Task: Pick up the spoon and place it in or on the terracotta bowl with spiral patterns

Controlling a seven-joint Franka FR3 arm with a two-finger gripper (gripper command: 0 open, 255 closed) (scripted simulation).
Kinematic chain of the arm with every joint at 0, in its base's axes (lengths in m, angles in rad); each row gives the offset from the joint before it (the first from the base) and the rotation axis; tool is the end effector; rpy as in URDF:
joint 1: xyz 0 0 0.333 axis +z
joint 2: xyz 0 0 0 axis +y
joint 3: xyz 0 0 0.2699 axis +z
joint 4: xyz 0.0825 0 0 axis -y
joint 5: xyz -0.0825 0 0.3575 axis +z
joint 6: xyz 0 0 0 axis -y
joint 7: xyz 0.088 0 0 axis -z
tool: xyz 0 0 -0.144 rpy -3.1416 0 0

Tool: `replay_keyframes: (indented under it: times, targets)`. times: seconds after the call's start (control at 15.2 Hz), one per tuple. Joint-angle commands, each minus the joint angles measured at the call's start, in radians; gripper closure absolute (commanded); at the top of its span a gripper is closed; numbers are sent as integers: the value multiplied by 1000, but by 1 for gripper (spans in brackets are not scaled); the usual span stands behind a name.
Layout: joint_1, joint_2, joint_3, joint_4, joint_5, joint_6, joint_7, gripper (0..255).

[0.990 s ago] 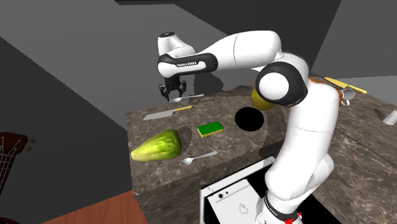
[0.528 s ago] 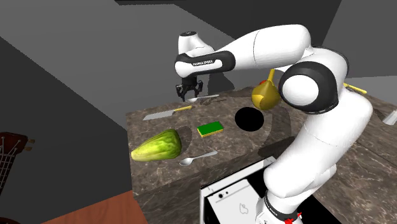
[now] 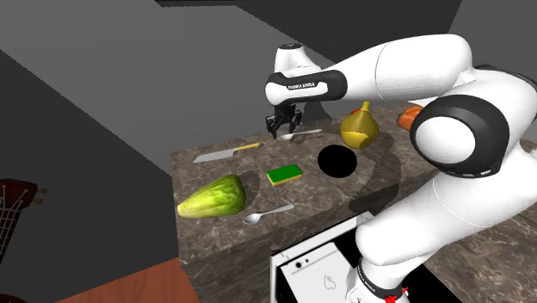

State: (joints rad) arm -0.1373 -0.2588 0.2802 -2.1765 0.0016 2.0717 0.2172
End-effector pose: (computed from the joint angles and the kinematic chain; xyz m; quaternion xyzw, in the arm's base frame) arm 0.4797 0.0723 0.4373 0.9960 -0.0392 0.0770 0.0215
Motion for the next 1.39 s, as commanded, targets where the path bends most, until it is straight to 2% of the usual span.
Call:
replay_keyframes:
  times: [0.0,0.33,0.73,1.32]
  targets:
    - [-11,-54,-35,-52,14,0,-55,255]
    - [-39,-171,-123,-160,23,-6,-178,255]
    - [-83,-283,-234,-252,3,-26,-320,255]
    - [-82,-256,-231,-354,3,103,-317,255]
